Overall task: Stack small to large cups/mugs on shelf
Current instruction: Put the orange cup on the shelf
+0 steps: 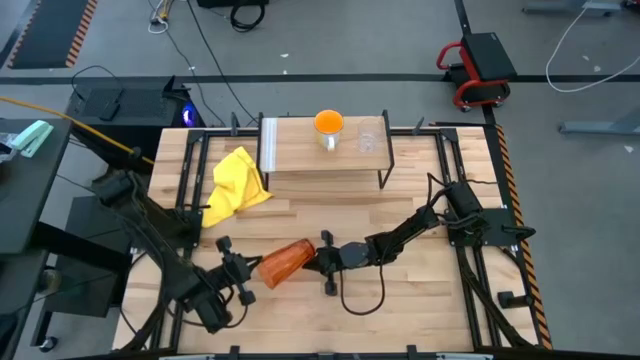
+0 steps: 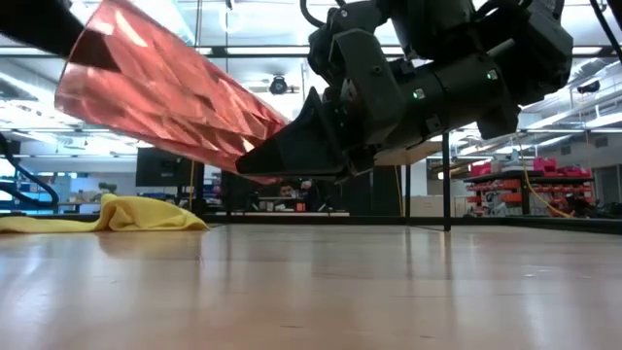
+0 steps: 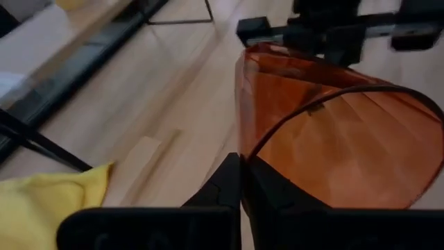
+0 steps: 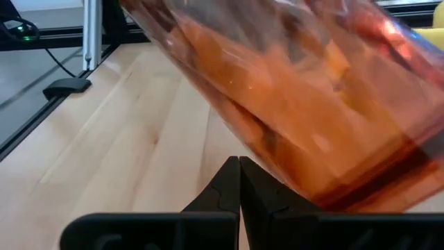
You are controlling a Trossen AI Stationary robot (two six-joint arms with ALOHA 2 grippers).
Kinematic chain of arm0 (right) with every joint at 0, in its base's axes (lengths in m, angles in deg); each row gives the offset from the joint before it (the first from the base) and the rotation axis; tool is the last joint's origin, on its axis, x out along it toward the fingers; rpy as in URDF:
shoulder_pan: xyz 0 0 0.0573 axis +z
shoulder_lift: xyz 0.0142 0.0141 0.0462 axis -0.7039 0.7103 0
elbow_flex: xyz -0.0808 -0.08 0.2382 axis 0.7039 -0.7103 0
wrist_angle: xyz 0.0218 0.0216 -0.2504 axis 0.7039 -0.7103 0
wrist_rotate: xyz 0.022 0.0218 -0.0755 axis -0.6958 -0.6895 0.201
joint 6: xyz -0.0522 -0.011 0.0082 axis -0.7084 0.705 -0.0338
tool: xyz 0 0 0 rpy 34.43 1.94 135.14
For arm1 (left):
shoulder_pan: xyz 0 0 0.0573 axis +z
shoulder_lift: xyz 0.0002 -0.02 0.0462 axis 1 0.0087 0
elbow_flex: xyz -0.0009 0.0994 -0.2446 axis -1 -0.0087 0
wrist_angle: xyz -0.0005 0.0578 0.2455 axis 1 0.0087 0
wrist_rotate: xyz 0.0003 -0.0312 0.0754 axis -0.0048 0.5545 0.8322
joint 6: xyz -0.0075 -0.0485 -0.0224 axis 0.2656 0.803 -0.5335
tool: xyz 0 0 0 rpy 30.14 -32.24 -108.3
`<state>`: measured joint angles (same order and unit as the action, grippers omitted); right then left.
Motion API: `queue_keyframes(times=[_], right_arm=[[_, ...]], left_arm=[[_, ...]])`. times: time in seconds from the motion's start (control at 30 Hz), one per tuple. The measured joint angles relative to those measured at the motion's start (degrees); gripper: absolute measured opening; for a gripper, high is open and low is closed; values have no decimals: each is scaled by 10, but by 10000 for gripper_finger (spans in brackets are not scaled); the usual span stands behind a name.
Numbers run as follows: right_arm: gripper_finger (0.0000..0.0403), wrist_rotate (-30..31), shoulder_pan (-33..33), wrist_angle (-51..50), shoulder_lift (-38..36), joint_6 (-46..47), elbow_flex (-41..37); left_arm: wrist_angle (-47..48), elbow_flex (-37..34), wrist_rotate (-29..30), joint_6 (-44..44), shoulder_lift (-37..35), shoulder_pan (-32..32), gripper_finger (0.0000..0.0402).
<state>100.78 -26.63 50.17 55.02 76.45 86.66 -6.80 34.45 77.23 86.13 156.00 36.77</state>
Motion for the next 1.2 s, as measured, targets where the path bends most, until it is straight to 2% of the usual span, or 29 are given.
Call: queue_keyframes(times=[0.2, 0.53, 0.73, 0.9, 1.2], right_arm=[[9, -1, 1, -5, -7, -20, 0], [8, 0, 12, -64, -81, -44, 0], [8, 2, 12, -89, -90, -48, 0], [8, 2, 13, -121, -90, -35, 0], [8, 2, 23, -126, -90, -35, 0]], left_arm=[[-3, 0, -75, -43, -63, 19, 12], [7, 21, -233, -60, -162, 77, 12], [105, 116, -339, -54, -166, 137, 12], [146, 178, -403, -54, -165, 194, 12], [280, 205, -555, 8, -124, 288, 12]])
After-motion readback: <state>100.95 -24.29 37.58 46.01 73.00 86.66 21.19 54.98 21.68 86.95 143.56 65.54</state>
